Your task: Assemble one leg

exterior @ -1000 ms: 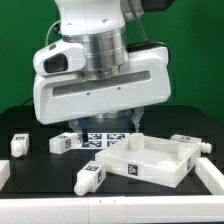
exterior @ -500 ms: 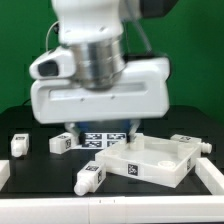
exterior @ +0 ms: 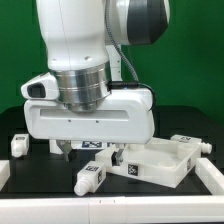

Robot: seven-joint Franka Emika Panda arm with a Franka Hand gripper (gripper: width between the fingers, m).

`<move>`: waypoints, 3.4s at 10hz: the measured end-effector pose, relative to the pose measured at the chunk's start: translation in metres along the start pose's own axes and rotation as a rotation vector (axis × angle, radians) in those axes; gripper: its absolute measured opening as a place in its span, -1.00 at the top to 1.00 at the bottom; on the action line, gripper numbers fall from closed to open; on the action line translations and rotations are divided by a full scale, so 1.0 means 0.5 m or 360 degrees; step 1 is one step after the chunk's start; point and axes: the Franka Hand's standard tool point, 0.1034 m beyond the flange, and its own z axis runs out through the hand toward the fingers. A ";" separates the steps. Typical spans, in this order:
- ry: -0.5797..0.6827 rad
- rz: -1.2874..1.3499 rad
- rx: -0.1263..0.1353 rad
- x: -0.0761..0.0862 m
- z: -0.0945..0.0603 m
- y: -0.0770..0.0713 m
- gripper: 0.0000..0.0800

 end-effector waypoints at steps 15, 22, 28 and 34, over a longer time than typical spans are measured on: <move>0.0075 -0.0383 -0.0067 0.045 0.033 0.213 0.29; 0.0072 -0.0330 -0.0056 0.040 0.002 0.167 -0.42; 0.0036 -0.0025 -0.0025 -0.147 -0.031 0.042 -0.62; 0.0057 0.0309 -0.0067 -0.273 0.051 0.005 -0.62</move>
Offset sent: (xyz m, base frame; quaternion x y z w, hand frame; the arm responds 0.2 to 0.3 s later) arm 0.0000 0.0000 0.0000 0.0000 0.0000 0.0000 1.0000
